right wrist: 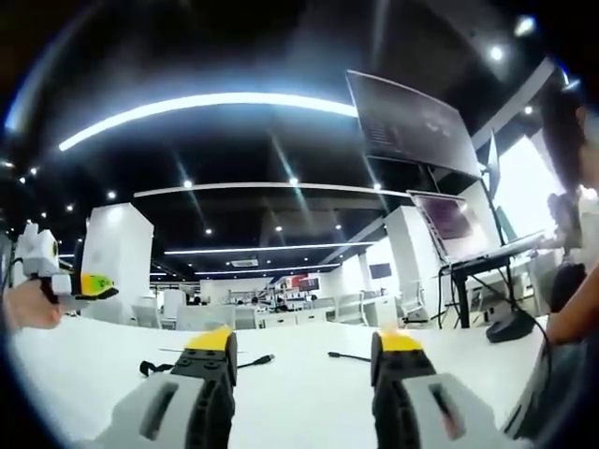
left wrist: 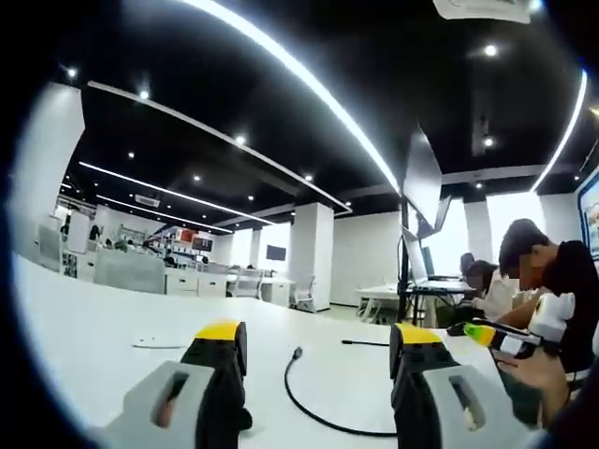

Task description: Find the charging cable on the desk, coil it up and secure with Velcro.

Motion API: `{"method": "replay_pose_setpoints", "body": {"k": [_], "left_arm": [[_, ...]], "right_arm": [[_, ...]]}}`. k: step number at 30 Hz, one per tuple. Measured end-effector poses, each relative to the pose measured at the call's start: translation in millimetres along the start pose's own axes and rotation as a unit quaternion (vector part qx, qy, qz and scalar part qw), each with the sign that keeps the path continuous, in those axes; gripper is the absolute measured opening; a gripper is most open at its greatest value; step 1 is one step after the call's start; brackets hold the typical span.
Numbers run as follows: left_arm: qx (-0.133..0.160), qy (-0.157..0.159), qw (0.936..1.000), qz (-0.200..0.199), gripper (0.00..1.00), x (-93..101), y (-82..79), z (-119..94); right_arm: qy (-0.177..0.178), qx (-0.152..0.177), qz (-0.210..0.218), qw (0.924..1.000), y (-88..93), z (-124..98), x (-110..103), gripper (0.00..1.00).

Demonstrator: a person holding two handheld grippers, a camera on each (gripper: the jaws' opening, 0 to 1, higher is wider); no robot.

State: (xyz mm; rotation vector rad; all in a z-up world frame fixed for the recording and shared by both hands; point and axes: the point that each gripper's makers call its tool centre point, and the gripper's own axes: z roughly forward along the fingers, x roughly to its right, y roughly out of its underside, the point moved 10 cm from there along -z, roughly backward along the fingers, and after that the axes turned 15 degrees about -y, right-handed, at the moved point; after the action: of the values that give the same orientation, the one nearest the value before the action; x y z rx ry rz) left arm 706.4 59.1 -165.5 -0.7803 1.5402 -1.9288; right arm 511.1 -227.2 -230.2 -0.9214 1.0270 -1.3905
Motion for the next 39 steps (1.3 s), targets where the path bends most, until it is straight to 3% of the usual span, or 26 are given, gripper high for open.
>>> {"method": "replay_pose_setpoints", "body": {"k": [9,18,25,39], "left_arm": [[-0.029,-0.007,0.9995,-0.004,0.62,-3.8,11.4,34],[-0.061,0.008,0.9981,0.008,0.62,4.5,28.1,64],[-0.068,0.013,0.9976,0.01,0.62,11.0,36.6,89],[-0.103,0.011,0.9946,0.002,0.62,10.4,62.2,128]], "right_arm": [[-0.004,-0.004,0.0,1.0,-1.0,1,-1,0.58],[-0.001,-0.007,-0.001,1.0,-1.9,-2,1,0.58],[-0.004,-0.015,-0.005,0.9999,1.0,-3,0,0.58],[0.018,-0.024,-0.008,0.9995,5.9,-9,16,0.58]]}}
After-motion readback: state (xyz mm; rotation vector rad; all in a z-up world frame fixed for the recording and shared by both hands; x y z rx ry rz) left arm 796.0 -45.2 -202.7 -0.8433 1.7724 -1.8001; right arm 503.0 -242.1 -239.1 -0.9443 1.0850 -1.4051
